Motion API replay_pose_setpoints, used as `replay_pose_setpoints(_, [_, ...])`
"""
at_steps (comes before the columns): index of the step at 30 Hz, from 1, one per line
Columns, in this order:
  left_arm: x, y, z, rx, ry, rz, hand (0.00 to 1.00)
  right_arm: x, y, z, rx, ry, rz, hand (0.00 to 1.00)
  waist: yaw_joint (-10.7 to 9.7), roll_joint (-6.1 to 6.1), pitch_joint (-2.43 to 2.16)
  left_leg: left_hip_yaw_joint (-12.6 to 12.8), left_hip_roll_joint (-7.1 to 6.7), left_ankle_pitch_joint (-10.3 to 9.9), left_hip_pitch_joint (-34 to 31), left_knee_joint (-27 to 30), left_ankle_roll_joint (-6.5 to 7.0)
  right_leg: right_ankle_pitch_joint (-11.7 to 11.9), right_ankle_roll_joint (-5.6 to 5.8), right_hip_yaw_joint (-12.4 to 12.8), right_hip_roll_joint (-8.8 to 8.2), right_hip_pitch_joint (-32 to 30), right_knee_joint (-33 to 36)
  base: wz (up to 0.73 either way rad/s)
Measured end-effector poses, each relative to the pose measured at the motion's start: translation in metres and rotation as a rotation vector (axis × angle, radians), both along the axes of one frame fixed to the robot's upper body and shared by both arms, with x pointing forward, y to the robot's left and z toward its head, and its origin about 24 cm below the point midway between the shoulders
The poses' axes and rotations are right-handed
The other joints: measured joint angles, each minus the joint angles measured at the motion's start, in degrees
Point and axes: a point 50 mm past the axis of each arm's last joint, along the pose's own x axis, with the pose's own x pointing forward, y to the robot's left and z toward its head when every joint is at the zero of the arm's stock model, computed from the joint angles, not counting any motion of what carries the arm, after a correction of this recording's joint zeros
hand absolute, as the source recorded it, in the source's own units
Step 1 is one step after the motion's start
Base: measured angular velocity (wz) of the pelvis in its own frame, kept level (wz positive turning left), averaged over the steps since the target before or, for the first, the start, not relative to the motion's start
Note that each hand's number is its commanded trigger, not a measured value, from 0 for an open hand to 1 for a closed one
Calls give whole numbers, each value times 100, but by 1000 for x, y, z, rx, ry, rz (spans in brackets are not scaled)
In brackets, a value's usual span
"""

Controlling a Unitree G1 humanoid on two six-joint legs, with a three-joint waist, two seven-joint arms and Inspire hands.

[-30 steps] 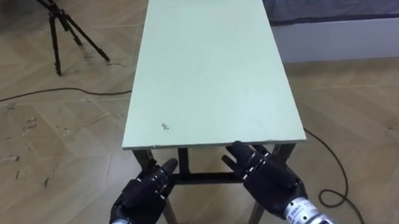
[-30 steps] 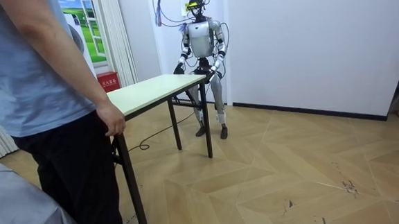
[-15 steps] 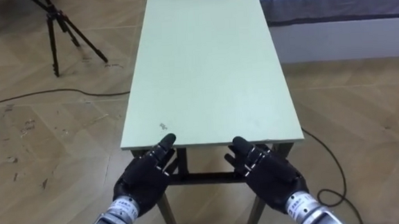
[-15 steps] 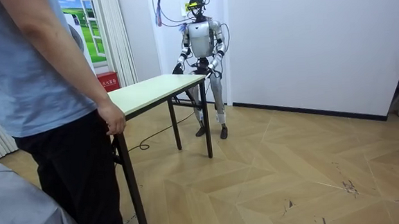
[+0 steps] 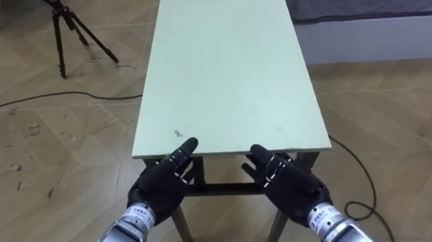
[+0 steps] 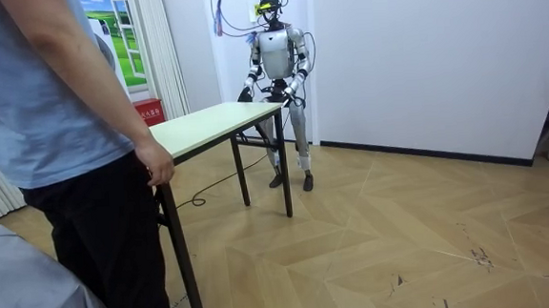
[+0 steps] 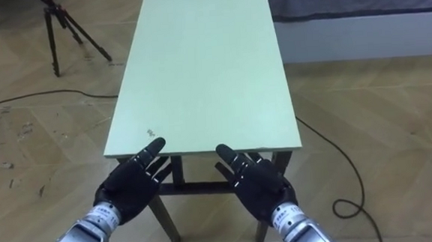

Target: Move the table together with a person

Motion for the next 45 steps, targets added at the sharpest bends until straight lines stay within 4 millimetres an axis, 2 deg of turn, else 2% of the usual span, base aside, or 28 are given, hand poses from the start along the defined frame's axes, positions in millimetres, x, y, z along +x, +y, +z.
replay_pose_setpoints(8, [6,-9,4,-16,24,30,0,2,5,3,150,24,-71,0,-6,42,21,-1,1,0,-78,34,0,16,0,3,-4,-68,37,0])
replay_pose_setpoints(14, [13,-15,9,-193,88,131,0,9,7,7,264,71,-151,0,-9,103,41,-1,-3,1,-86,37,2,46,5,-6,-7,-62,-2,0])
replay_pose_setpoints(27, [19,-10,13,-287,130,233,0,25,-8,15,310,104,-315,0,-43,117,39,-31,-8,1,-68,64,3,51,5,54,-3,-66,3,-2])
replay_pose_setpoints(39, [22,-9,14,-278,149,254,0,28,-2,16,370,122,-363,0,-162,154,52,-84,-8,1,-72,64,3,59,-3,39,-1,-57,19,1])
replay_pose_setpoints(45, [23,-8,14,-315,168,292,0,34,1,19,362,157,-366,0,-242,165,49,-86,-13,1,-72,74,3,69,10,108,6,-56,4,0])
